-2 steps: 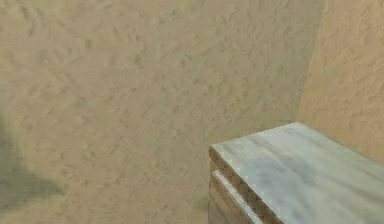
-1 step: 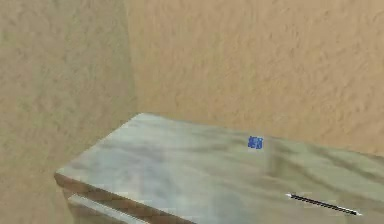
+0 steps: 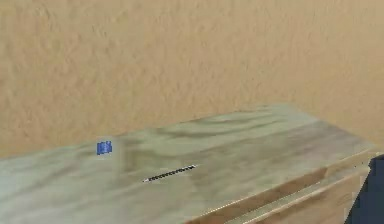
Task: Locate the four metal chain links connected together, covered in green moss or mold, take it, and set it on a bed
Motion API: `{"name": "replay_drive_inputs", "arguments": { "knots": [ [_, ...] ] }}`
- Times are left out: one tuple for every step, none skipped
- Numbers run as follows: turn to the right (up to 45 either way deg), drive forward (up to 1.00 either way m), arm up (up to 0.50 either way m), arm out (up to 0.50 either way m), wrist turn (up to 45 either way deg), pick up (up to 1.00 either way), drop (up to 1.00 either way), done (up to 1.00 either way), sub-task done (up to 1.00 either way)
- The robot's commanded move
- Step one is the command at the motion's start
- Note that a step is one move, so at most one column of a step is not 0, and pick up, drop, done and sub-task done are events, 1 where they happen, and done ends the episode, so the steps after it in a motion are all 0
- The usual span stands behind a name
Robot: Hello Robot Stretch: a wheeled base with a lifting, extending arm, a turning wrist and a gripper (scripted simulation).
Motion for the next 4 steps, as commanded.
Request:
{"name": "replay_drive_inputs", "arguments": {
  "knots": [
    [45.0,0.0,0.0,0.0,0.0,0.0,0.0,0.0,0.0],
    [24.0,0.0,0.0,0.0,0.0,0.0,0.0,0.0,0.0],
    [3.0,0.0,0.0,0.0,0.0,0.0,0.0,0.0,0.0],
    [0.0,0.9,0.0,0.0,0.0,0.0,0.0,0.0,0.0]
  ]
}}
